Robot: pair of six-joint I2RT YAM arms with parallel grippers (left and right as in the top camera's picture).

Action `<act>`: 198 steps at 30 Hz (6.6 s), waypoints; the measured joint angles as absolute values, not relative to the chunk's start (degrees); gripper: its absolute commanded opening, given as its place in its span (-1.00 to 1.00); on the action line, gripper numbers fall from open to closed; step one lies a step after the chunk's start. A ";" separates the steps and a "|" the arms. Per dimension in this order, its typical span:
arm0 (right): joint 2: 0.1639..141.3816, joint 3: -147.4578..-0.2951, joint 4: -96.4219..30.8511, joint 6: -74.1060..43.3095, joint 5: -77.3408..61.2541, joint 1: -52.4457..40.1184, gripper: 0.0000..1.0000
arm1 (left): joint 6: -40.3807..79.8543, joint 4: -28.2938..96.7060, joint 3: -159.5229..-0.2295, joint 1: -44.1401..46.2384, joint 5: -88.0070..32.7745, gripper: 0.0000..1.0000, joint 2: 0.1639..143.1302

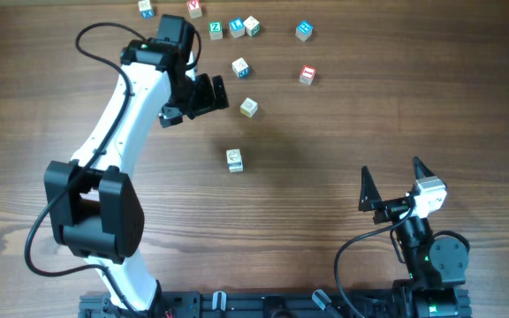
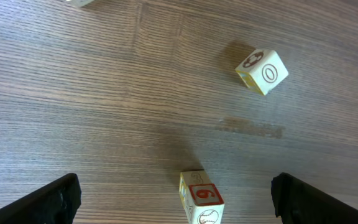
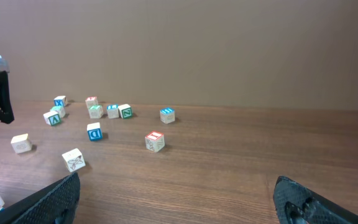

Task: Form a tower

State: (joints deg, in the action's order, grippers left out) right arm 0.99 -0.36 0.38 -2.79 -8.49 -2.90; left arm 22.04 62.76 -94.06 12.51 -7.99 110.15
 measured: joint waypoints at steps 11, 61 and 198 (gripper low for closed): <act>0.99 -0.36 0.38 -2.76 -8.49 -2.90 0.99 | 25.50 62.26 -90.11 19.44 -4.99 0.99 110.15; 0.99 -0.36 0.38 -2.76 -8.49 -2.90 0.99 | 21.47 43.57 -70.26 28.88 0.21 0.99 110.24; 0.99 -0.36 0.38 -2.76 -8.49 -2.90 1.00 | 10.72 34.20 -81.49 19.33 7.40 -0.43 118.04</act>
State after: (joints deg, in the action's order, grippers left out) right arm 0.99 -0.36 0.38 -2.76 -8.49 -2.90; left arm 10.72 34.20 -81.49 19.33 7.40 118.04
